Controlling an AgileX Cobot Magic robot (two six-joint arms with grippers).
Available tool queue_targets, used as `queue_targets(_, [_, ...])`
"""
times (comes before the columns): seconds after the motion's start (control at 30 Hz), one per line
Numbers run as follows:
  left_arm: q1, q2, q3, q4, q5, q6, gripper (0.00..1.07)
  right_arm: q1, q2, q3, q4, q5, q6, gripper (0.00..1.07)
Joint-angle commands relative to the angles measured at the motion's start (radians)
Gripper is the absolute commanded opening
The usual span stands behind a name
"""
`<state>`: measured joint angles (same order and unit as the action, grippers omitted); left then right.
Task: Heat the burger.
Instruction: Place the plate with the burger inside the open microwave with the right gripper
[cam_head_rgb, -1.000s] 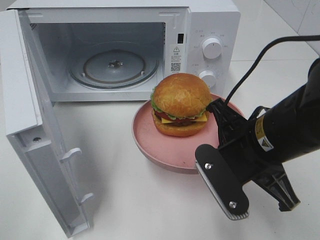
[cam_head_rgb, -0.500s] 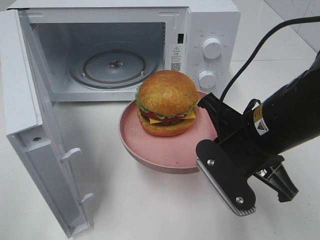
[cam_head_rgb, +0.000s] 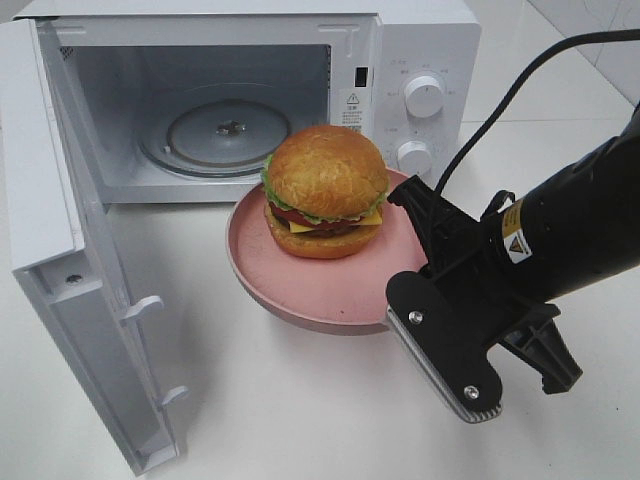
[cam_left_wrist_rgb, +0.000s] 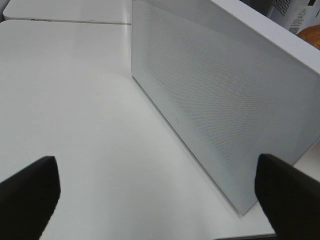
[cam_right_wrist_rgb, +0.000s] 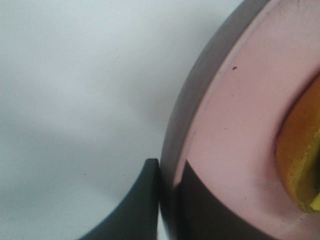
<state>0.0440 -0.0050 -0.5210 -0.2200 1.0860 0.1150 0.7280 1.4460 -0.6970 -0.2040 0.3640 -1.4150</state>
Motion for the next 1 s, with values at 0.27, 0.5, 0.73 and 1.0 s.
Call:
queue_targets(0.27, [0.004,-0.019,0.004,-0.001,-0.013,-0.005,0.98,-0.002,-0.01,-0.017,0.0,-0.124,0.022,0.0])
queue_targets(0.5, [0.004,-0.019,0.004,-0.001,-0.013,-0.005,0.98,-0.002,-0.009,-0.02,0.0,-0.146,0.022,0.0])
queue_targets(0.73, [0.004,-0.019,0.004,-0.001,-0.013,-0.005,0.98,0.035,0.037,-0.063,-0.007,-0.144,0.03,0.0])
queue_targets(1.0, [0.004,-0.019,0.004,-0.001,-0.013,-0.004,0.98,0.049,0.121,-0.147,-0.007,-0.141,0.096,0.0])
